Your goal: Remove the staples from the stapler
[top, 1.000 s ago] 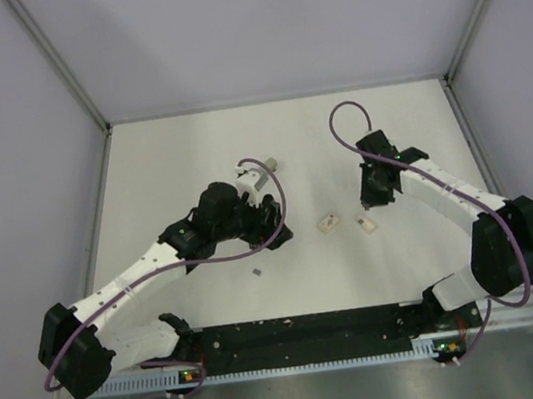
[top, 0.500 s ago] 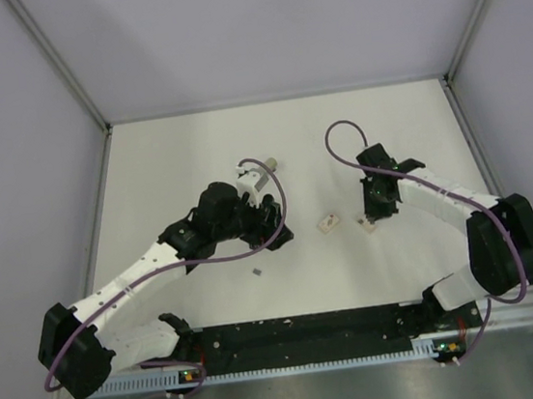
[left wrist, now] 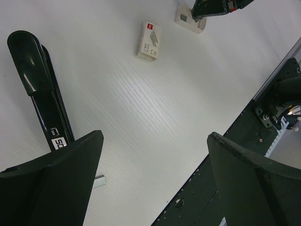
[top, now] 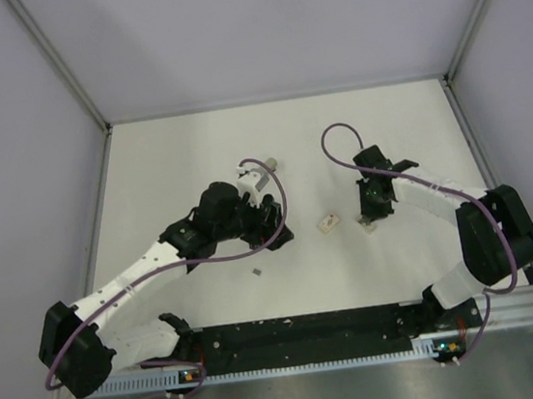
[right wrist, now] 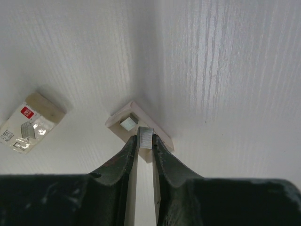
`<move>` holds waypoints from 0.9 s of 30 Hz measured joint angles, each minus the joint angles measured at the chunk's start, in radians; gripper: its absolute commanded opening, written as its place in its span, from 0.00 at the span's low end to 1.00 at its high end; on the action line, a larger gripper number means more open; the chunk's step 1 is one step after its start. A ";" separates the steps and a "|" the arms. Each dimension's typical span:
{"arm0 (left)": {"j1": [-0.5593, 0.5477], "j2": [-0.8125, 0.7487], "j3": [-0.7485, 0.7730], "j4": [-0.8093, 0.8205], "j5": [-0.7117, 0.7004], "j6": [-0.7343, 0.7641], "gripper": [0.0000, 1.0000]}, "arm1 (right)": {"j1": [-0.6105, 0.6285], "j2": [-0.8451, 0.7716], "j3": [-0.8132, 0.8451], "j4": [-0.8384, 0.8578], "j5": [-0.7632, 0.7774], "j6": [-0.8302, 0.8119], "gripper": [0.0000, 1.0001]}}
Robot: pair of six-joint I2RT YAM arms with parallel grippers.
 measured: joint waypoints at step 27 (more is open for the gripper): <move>0.000 0.014 0.000 0.000 0.000 0.000 0.98 | 0.000 0.017 0.000 0.020 -0.004 -0.008 0.30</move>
